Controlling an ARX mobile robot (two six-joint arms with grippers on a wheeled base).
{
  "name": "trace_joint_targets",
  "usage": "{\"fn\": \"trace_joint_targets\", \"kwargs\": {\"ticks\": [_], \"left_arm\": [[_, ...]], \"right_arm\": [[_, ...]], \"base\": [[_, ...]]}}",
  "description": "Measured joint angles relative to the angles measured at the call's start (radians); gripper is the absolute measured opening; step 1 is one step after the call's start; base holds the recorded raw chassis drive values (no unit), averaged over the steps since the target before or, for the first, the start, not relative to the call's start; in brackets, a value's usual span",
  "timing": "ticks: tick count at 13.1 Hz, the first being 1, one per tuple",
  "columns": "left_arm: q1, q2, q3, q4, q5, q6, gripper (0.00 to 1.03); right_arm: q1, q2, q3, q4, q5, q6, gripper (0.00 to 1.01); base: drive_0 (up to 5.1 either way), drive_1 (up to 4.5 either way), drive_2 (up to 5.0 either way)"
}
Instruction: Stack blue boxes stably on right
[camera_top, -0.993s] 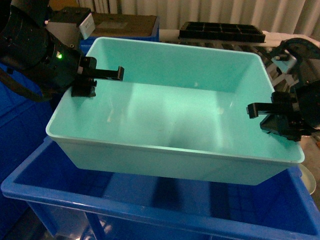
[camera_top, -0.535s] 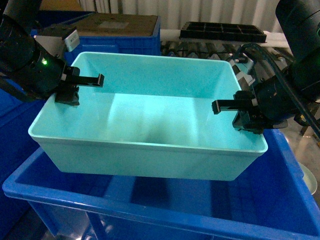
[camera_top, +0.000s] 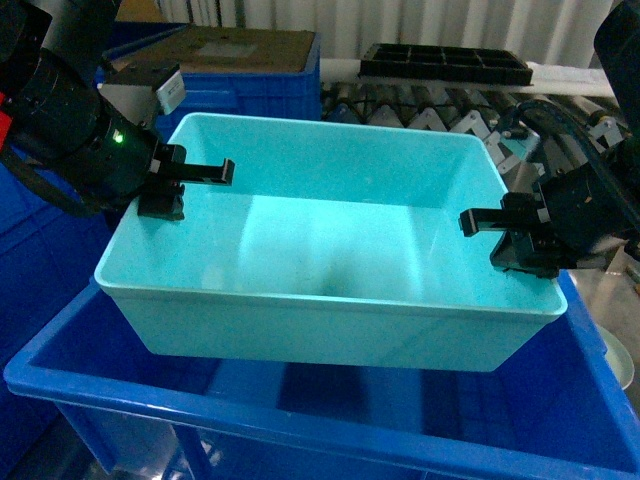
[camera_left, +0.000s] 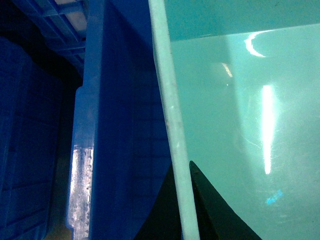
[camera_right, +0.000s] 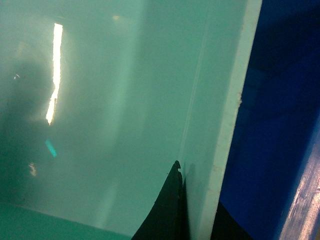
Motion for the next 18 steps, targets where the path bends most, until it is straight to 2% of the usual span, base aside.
{"fn": "trace_joint_targets", "kwargs": {"ticks": [2, 8, 10, 13, 15, 18], "left_arm": [[0.016, 0.001, -0.006, 0.006, 0.011, -0.007, 0.02], [0.029, 0.001, -0.022, 0.019, 0.020, -0.015, 0.02], [0.034, 0.002, -0.023, 0.022, 0.018, -0.011, 0.02], [0.050, 0.028, 0.019, 0.006, 0.014, 0.008, 0.02], [0.048, 0.048, 0.064, 0.000, 0.007, 0.013, 0.02], [0.038, 0.050, 0.066, 0.000, -0.001, 0.013, 0.02]], "right_arm": [[0.019, 0.013, 0.002, 0.011, 0.028, 0.001, 0.02], [0.024, 0.027, 0.018, 0.004, 0.029, 0.002, 0.02], [0.050, 0.035, 0.032, -0.003, 0.051, 0.015, 0.02], [0.074, 0.080, 0.114, -0.016, 0.065, 0.020, 0.02], [0.068, 0.098, 0.172, -0.024, 0.074, 0.015, 0.02], [0.068, 0.098, 0.175, -0.023, 0.079, 0.011, 0.02]], "base": [[0.0, 0.00, 0.0], [0.0, 0.00, 0.0], [0.0, 0.00, 0.0], [0.0, 0.00, 0.0], [0.0, 0.00, 0.0], [0.0, 0.00, 0.0]]}}
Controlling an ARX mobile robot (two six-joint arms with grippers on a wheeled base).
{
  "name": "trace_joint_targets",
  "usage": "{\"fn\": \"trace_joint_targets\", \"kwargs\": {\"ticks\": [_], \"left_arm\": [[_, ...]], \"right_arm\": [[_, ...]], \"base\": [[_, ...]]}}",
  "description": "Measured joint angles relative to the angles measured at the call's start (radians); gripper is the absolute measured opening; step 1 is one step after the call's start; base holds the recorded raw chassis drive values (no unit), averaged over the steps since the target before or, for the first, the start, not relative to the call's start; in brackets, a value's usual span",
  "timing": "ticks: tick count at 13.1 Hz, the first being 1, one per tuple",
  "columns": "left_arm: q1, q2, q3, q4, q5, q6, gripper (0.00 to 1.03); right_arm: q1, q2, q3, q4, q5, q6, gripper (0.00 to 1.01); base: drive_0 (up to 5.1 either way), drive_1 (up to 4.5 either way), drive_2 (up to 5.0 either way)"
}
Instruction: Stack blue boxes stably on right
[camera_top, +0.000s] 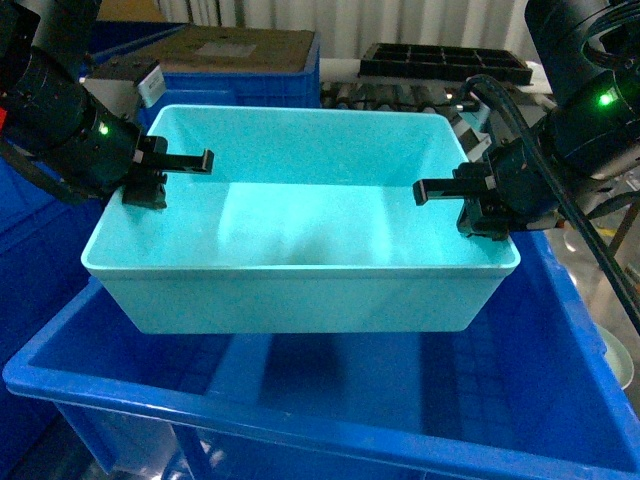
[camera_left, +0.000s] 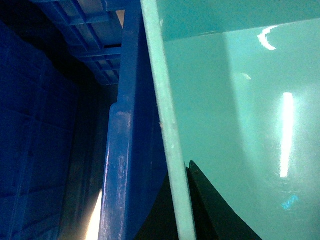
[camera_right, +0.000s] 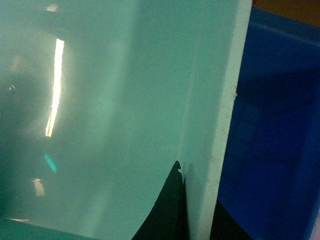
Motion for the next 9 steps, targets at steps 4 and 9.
{"fn": "trace_joint_targets", "kwargs": {"ticks": [4, 9], "left_arm": [[-0.002, 0.000, -0.001, 0.003, -0.007, 0.000, 0.02], [-0.002, 0.000, -0.001, 0.003, -0.007, 0.000, 0.02]], "right_arm": [[0.000, 0.000, -0.007, 0.019, 0.005, -0.012, 0.02], [0.000, 0.000, -0.007, 0.019, 0.005, -0.014, 0.02]], "base": [[0.0, 0.00, 0.0], [0.0, 0.00, 0.0]]}}
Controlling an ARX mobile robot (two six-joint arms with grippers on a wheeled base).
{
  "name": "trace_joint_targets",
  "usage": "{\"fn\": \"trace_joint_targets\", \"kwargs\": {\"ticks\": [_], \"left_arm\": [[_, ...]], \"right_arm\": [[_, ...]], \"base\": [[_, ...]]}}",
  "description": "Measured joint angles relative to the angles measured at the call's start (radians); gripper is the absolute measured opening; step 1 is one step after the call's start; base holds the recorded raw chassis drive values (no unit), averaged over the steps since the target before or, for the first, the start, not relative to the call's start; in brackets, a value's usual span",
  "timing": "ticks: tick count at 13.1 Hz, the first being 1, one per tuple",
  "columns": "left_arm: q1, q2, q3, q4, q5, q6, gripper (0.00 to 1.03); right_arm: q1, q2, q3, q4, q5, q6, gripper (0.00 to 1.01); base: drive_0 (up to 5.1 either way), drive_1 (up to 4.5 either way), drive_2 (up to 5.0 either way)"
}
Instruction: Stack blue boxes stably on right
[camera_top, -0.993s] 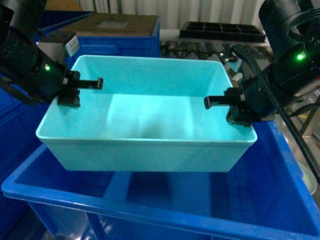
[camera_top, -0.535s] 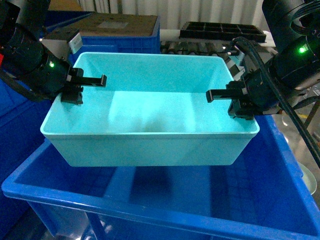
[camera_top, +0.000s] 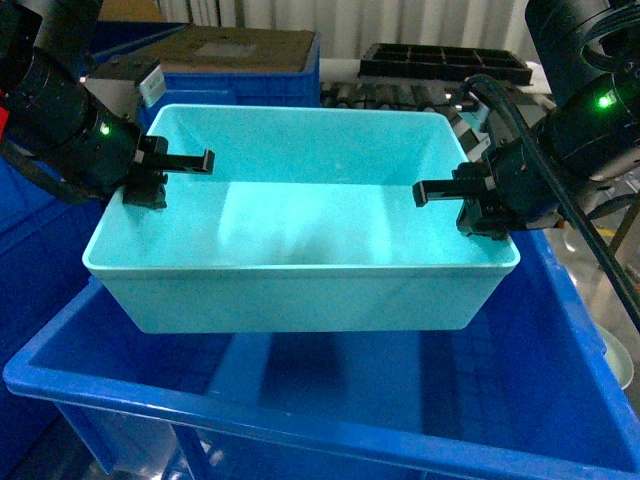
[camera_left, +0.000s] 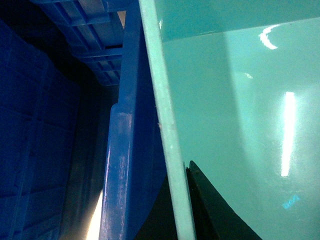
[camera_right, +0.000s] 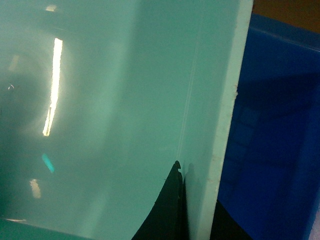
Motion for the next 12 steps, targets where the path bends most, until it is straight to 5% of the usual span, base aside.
{"fn": "trace_joint_targets", "kwargs": {"ticks": [3, 4, 7, 11, 12], "left_arm": [[0.000, 0.000, 0.000, 0.000, 0.000, 0.000, 0.02], [0.000, 0.000, -0.002, -0.006, 0.010, 0.026, 0.15], [-0.007, 0.000, -0.003, -0.004, 0.018, 0.051, 0.44], [-0.010, 0.000, -0.003, -0.003, 0.019, 0.054, 0.98], [-0.010, 0.000, -0.003, -0.002, 0.019, 0.054, 0.97]], "right_arm": [[0.000, 0.000, 0.000, 0.000, 0.000, 0.000, 0.02], [0.000, 0.000, 0.000, 0.007, 0.002, -0.014, 0.07], [0.000, 0.000, 0.000, 0.012, 0.000, -0.029, 0.36], [0.000, 0.000, 0.000, 0.013, -0.002, -0.031, 0.91], [0.000, 0.000, 0.000, 0.013, -0.002, -0.031, 0.99]], "base": [[0.0, 0.00, 0.0], [0.0, 0.00, 0.0], [0.0, 0.00, 0.0], [0.0, 0.00, 0.0], [0.0, 0.00, 0.0]]}}
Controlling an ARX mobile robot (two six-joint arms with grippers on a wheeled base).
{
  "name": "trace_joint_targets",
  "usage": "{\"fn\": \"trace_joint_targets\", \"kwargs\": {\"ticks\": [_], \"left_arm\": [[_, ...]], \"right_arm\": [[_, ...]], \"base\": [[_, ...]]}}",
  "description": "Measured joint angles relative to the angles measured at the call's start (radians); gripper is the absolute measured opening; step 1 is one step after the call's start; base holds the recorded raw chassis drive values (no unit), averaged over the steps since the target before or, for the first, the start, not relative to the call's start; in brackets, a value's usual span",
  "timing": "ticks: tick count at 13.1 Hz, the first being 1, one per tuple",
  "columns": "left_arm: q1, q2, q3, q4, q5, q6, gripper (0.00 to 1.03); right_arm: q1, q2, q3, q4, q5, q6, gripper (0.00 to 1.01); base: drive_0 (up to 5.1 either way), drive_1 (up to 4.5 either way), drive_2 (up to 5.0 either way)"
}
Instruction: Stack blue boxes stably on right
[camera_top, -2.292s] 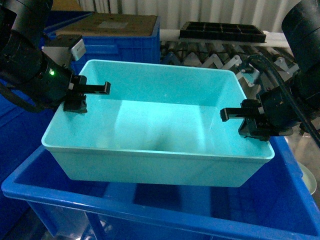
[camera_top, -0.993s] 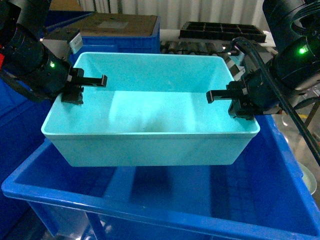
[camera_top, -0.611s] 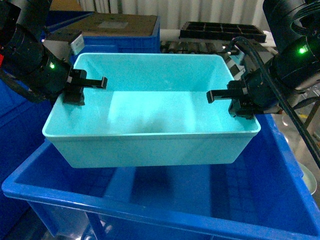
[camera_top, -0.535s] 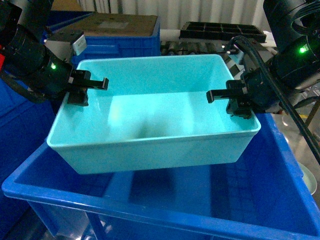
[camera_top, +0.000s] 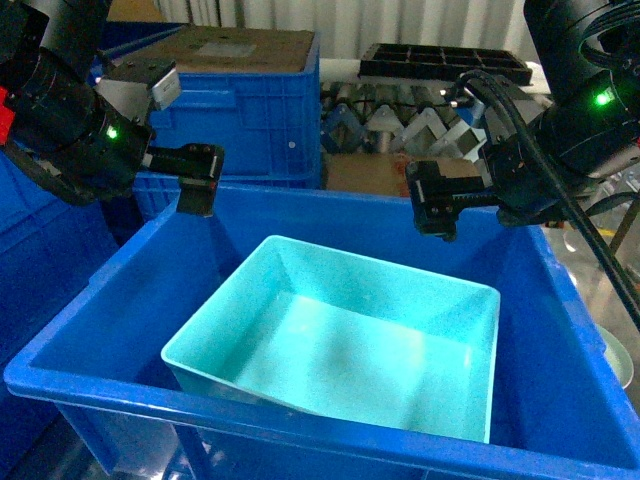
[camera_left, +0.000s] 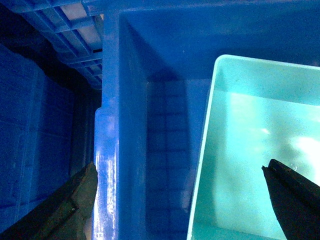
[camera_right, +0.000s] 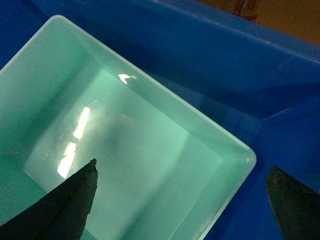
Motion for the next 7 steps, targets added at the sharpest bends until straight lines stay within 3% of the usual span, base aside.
{"fn": "trace_joint_targets", "kwargs": {"ticks": [4, 5, 6, 7], "left_arm": [[0.000, 0.000, 0.000, 0.000, 0.000, 0.000, 0.98], [0.000, 0.000, 0.000, 0.000, 0.000, 0.000, 0.98], [-0.002, -0.001, -0.113, 0.365, -0.061, -0.015, 0.90], [0.007, -0.025, -0.263, 0.643, -0.087, -0.034, 0.79]], "right_arm": [[0.000, 0.000, -0.001, 0.012, 0.004, 0.000, 0.98], [0.005, 0.000, -0.123, 0.399, 0.127, -0.015, 0.89], [0.002, -0.023, -0.274, 0.683, 0.232, -0.018, 0.78], [-0.016, -0.074, -0.474, 0.937, 0.255, -0.019, 0.65]], "base": [[0.0, 0.00, 0.0], [0.0, 0.00, 0.0], [0.0, 0.00, 0.0], [0.0, 0.00, 0.0]]}}
